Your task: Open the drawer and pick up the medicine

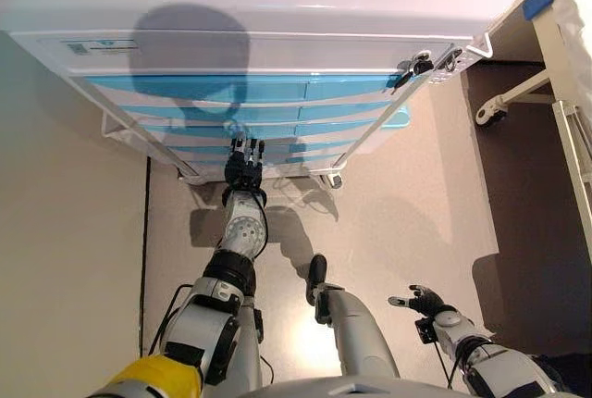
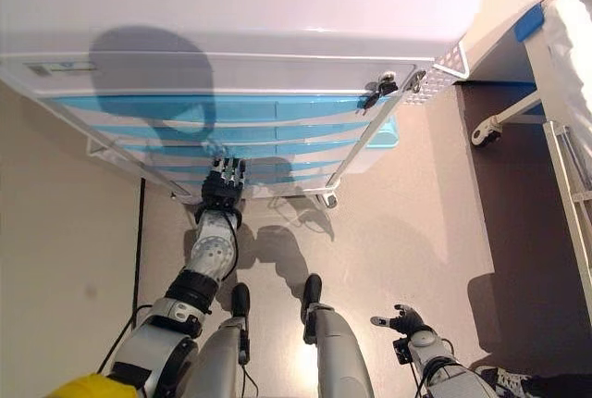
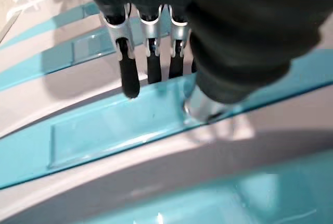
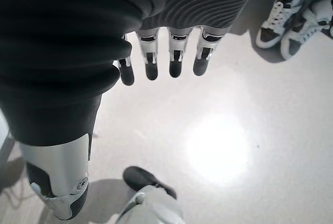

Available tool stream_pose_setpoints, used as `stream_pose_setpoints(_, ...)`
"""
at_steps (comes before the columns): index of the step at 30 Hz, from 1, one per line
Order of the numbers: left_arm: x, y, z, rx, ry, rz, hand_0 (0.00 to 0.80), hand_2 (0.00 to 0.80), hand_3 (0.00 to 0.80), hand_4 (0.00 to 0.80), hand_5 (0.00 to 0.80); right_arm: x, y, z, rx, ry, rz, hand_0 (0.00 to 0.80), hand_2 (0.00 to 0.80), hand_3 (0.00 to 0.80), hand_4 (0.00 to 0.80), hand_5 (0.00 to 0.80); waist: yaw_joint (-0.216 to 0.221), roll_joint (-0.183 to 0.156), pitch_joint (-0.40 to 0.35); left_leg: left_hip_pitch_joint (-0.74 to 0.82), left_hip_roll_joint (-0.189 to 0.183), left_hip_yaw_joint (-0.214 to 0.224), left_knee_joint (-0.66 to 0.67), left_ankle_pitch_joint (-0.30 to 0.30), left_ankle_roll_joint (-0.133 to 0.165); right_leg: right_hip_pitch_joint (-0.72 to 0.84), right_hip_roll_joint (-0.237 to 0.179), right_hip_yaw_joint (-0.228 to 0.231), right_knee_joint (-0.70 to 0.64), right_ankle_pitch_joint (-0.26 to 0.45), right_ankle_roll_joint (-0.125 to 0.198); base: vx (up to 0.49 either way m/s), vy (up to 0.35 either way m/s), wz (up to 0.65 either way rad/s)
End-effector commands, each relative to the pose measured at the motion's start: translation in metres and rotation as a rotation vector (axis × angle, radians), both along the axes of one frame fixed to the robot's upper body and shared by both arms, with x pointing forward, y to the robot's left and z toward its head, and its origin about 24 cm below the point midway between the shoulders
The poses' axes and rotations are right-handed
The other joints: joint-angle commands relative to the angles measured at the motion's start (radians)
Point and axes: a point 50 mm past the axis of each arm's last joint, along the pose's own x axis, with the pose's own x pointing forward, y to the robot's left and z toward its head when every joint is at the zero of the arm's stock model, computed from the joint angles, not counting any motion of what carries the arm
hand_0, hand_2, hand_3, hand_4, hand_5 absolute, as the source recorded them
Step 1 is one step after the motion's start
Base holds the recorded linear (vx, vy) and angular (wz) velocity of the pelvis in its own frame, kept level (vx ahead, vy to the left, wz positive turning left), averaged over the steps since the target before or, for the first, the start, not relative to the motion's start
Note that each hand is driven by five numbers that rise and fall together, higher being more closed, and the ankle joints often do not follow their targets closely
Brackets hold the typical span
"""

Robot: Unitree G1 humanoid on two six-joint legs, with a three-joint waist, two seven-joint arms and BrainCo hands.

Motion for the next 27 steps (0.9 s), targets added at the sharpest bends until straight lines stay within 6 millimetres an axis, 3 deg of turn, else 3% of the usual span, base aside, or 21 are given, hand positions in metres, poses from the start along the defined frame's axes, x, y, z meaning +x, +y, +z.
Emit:
stream_pose_setpoints(1,0.014,-0.013,0.110,0.117,-0.487,-0.026,0.800,0.800,0.800,0.800,0.800,-0.020,-0.024,-0.002,-0.088,0.069,0.006,0.000,0.000,0.000,0.000,0.000,0.027,0.018,-0.060,-0.046,-0.007,-0.013,0.036,-0.012,0.024,0.018,0.019,0.005,-0.011,0.033,0.053,0.000,0.000,0.00)
stream_pose_setpoints(16,0.006,-0.025,0.112,0.074,-0.536,-0.073,0.800,0.800,0.800,0.800,0.800,-0.013,-0.024,0.001,-0.093,0.051,0.036,0.000,0.000,0.000,0.000,0.000,0.036,0.020,-0.040,-0.055,-0.005,-0.015,0.075,-0.025,0.025,0.018,0.018,0.004,0.018,0.023,0.048,-0.001,-0.002,0.00)
stream_pose_setpoints(17,0.005,-0.026,0.110,0.072,-0.535,-0.081,0.800,0.800,0.800,0.800,0.800,-0.012,-0.023,0.002,-0.091,0.049,0.042,0.000,0.000,0.000,0.000,0.000,0.039,0.022,-0.039,-0.048,-0.003,-0.023,0.086,-0.055,0.020,0.024,0.021,0.009,0.031,-0.003,0.054,0.046,-0.024,-0.01)
stream_pose_setpoints(19,0.002,-0.027,0.107,0.064,-0.536,-0.089,0.800,0.800,0.800,0.800,0.800,-0.011,-0.023,0.002,-0.092,0.047,0.045,0.000,0.000,0.000,0.000,0.000,0.045,0.019,-0.024,-0.070,-0.003,-0.019,0.106,-0.031,0.026,0.011,0.016,-0.001,0.038,0.016,0.044,-0.058,-0.025,0.01)
stream_pose_setpoints(20,0.001,-0.027,0.106,0.060,-0.536,-0.093,0.800,0.800,0.800,0.800,0.800,-0.011,-0.023,0.002,-0.095,0.049,0.046,0.000,0.000,0.000,0.000,0.000,0.047,0.021,-0.024,-0.061,-0.002,-0.028,0.118,-0.063,0.021,0.019,0.020,0.003,0.055,-0.014,0.050,-0.051,-0.030,0.03)
stream_pose_setpoints(27,-0.007,-0.028,0.086,0.060,-0.499,-0.131,0.800,0.800,0.800,0.800,0.800,-0.012,-0.022,0.001,-0.098,0.059,0.059,0.000,0.000,0.000,0.000,0.000,0.069,0.015,0.010,-0.069,-0.004,-0.038,0.177,-0.078,0.023,0.027,0.018,-0.006,0.103,-0.036,0.038,-0.031,-0.040,0.06)
